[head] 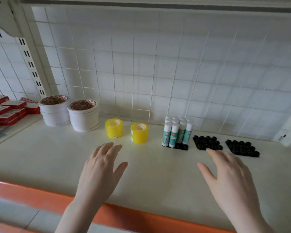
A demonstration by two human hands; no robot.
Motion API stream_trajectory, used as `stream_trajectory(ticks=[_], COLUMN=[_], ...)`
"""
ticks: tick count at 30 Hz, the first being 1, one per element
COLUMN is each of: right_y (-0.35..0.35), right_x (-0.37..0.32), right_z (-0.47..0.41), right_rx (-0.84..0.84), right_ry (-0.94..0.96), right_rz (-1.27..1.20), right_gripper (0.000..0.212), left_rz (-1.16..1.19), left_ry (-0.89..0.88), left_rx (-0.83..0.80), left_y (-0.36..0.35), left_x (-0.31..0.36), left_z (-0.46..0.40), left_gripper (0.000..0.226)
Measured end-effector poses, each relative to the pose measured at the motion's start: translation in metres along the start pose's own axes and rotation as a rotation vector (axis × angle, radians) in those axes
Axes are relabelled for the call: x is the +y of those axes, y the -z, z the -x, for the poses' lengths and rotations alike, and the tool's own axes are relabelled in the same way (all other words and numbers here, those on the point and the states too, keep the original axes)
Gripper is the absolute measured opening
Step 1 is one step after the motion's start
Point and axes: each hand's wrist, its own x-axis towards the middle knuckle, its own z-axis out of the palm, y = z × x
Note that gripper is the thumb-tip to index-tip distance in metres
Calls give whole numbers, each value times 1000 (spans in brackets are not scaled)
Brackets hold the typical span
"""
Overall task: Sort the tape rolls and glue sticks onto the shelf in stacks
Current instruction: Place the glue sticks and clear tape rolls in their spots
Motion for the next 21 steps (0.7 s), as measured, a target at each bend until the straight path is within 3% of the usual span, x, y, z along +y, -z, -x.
stream_trajectory(ticks=[11,21], right_y=[48,100], right_x=[66,201], right_z=[67,99], right_rx=[75,224], right_ry=[-214,-317], right_rz=[140,208], right_gripper=[37,36], left_rz=[238,247], left_ry=[-133,-227], left_rx=[-62,-105], left_y=[-13,-35], left_x=[89,214], left_z=[27,52], left_gripper=[45,45])
